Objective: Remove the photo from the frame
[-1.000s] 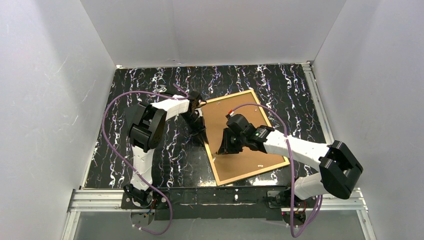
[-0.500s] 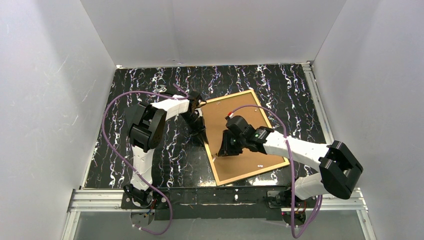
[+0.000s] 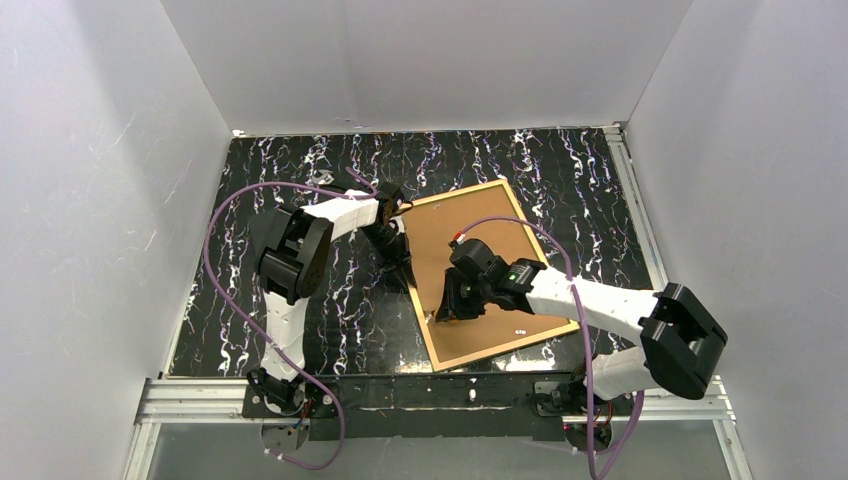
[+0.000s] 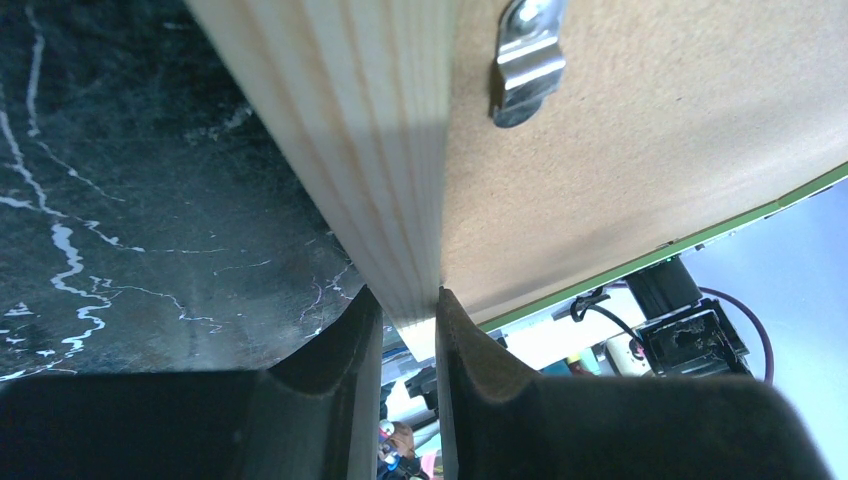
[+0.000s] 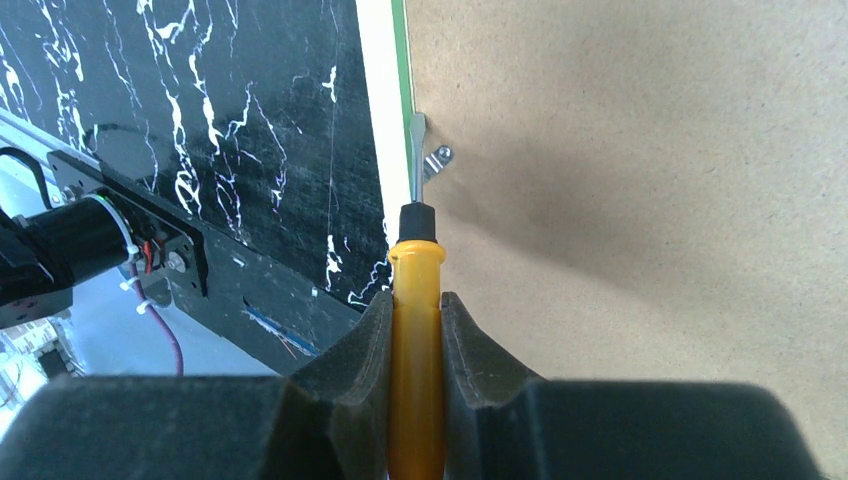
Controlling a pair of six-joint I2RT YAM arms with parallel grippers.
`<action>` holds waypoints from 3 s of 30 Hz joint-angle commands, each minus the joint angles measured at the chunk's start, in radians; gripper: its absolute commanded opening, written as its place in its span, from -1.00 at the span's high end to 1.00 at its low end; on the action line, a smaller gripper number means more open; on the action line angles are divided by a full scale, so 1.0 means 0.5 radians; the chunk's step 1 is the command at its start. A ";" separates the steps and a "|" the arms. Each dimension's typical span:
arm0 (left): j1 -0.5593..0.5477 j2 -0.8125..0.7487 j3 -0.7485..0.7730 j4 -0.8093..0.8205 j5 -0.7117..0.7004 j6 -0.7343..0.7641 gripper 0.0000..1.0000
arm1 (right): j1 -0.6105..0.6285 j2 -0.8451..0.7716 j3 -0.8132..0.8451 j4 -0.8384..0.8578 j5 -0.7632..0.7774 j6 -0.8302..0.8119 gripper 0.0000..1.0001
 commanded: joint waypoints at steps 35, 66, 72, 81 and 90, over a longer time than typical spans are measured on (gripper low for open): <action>0.047 0.035 -0.002 -0.211 0.224 -0.051 1.00 | 0.121 -0.184 -0.036 -0.509 0.072 0.088 0.97; 0.065 -0.200 -0.007 -0.211 0.178 -0.037 -0.12 | 0.015 -1.132 -0.409 -0.683 0.534 0.166 0.97; 0.099 -0.545 0.067 -0.272 0.056 -0.021 -0.32 | 0.016 -1.025 -0.343 -0.639 0.512 0.082 0.97; 0.175 -0.965 0.360 -0.556 -0.488 0.256 -0.42 | 0.083 -0.494 -0.052 -0.117 0.294 -0.196 0.97; 0.425 -1.335 0.249 -0.682 -0.955 0.391 -0.54 | 0.592 0.449 0.715 0.323 0.588 -0.702 0.97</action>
